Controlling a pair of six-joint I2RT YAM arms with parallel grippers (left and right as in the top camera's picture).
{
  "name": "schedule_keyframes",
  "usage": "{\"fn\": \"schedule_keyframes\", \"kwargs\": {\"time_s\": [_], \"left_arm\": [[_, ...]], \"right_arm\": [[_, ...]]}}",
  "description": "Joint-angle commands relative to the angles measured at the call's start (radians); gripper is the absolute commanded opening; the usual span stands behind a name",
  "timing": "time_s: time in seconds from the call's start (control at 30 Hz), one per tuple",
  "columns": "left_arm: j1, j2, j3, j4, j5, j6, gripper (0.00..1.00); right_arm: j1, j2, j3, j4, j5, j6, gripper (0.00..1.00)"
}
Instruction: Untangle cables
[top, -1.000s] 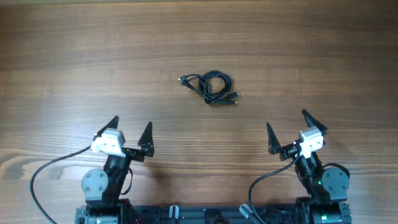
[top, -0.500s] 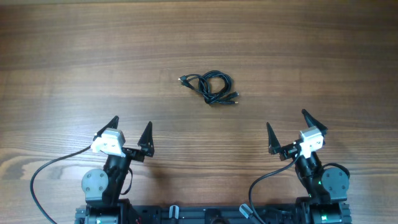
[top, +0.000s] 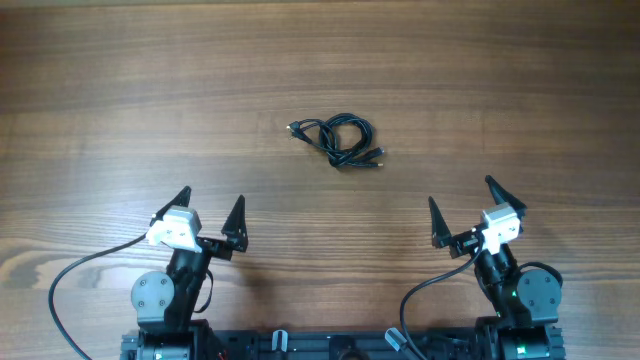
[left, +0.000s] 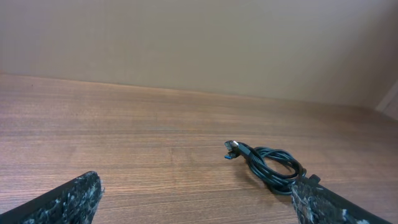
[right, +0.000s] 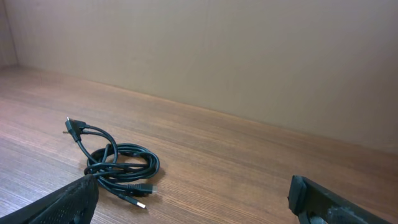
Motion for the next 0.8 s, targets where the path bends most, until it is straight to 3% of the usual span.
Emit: {"fn": "schedule_keyframes", "kwargs": {"time_s": [0.0, 0.53, 0.63, 0.77], "left_arm": [[0.006, -0.006, -0.005, -0.003, -0.003, 0.0, 1.0], [0.006, -0.006, -0.005, -0.002, -0.002, 0.0, 1.0], [0.006, -0.006, -0.005, -0.001, -0.002, 0.0, 1.0], [0.006, -0.006, -0.005, 0.0, -0.003, 0.001, 1.0]], "right_arm": [[0.003, -0.009, -0.001, 0.005, -0.016, 0.013, 1.0], [0.003, -0.008, -0.001, 0.005, 0.014, 0.005, 1.0], [0.003, -0.008, -0.001, 0.029, 0.021, -0.16, 1.0], [0.003, -0.006, -0.001, 0.029, -0.045, -0.166, 1.0]]}}
